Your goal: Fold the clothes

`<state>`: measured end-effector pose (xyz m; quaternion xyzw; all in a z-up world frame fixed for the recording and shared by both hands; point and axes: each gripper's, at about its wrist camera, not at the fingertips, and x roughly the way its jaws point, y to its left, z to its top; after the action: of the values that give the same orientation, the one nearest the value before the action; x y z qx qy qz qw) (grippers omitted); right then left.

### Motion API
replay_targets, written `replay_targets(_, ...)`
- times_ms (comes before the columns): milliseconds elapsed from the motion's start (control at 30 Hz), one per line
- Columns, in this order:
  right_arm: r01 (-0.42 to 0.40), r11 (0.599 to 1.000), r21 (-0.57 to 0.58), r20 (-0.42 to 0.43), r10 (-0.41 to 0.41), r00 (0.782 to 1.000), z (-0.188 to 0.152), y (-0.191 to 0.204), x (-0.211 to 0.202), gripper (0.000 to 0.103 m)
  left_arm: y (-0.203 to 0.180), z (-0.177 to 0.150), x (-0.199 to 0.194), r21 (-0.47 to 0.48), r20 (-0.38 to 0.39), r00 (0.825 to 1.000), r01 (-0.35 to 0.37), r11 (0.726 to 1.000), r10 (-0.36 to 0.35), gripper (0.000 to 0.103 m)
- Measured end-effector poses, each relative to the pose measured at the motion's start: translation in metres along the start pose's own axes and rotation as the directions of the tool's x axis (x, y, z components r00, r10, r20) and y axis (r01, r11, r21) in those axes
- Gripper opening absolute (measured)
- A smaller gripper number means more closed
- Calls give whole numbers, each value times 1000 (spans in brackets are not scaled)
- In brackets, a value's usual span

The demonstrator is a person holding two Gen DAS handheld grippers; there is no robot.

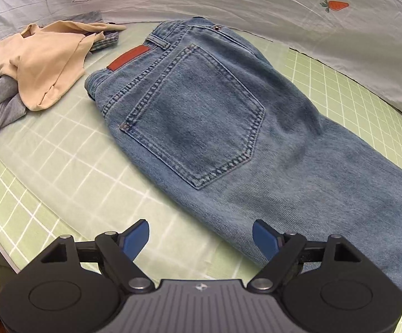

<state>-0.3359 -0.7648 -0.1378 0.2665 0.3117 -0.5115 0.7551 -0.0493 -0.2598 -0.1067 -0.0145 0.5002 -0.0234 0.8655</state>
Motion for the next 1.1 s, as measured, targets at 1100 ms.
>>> replay_targets(1100,-498,628,-598,-291,409,865,-216,498,-57,100,142,139,118,-57,-9,997,76,995,-76,98)
